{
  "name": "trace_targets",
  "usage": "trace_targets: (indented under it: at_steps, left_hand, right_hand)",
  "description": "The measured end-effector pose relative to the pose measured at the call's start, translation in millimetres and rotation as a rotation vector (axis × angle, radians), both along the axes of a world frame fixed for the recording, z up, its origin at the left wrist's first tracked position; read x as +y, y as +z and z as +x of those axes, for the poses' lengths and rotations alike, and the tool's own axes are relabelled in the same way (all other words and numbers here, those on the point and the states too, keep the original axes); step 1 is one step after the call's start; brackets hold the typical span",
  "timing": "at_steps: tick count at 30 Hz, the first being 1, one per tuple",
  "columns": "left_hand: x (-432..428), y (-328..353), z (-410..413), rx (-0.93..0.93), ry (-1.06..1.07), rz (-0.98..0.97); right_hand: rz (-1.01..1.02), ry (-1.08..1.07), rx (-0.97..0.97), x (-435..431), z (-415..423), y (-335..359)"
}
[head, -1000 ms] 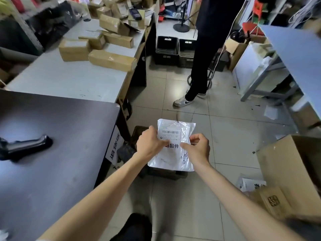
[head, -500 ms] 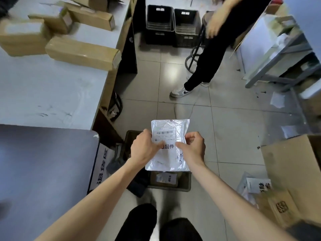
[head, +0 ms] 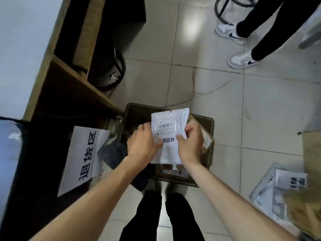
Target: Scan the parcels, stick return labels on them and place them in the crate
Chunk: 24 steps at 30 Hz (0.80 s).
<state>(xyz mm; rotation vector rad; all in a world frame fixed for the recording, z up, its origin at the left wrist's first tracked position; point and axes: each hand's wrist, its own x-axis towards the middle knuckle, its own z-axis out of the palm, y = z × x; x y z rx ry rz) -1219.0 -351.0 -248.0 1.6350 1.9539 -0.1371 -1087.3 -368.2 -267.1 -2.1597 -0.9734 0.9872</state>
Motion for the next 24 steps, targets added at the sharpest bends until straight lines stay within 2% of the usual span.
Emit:
trace_targets:
  at_steps: [6,13,15,20,24]
  left_hand:
    - [2,-16,1,0.008,-0.029,0.026]
    - [6,11,-6,0.039,-0.062,0.07]
    - [10,33,-9,0.06,-0.072,0.068]
    - [30,122,-18,0.101,-0.109,0.124]
    - [47,211,-27,0.116,-0.125,0.222]
  right_hand:
    - [-0.033,0.046,-0.068,-11,-2,-18]
    - [0.031,0.16,-0.224,-9,7,26]
    - [0.043,0.23,-0.295,-4,9,53]
    - [-0.034,0.561,-0.444,27,12,148]
    - [-0.014,0.663,-0.519,51,11,237]
